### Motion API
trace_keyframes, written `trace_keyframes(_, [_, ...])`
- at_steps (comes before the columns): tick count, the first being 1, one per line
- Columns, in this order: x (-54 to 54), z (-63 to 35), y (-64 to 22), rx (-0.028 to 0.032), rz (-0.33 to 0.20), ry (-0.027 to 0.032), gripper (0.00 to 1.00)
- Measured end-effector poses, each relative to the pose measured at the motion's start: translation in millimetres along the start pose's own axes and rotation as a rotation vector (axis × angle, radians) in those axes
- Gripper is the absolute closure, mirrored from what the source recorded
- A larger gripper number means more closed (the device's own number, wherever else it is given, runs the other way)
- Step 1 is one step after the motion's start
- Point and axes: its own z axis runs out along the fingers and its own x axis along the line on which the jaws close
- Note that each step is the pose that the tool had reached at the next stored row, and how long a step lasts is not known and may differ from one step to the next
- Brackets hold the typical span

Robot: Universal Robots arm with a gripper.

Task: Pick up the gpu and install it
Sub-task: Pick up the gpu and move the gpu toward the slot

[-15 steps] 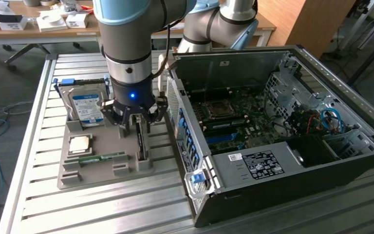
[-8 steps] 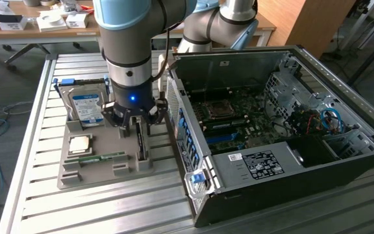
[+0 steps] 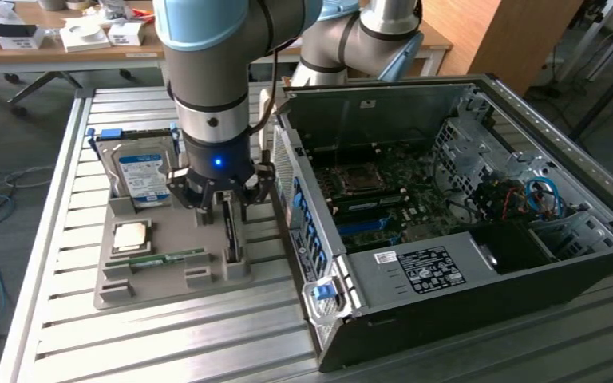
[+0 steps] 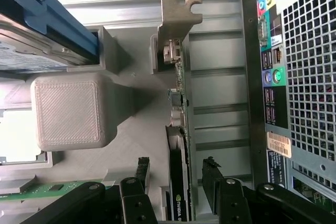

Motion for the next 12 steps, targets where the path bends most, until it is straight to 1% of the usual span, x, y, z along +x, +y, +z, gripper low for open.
trace_keyframes(3, [-0.2,0.0,-0.2,0.0009,0.000,0.0003,0.47])
trace_keyframes(12, [-0.2,2.5,-0.8,0.0011,0.000,0.0001,0.47])
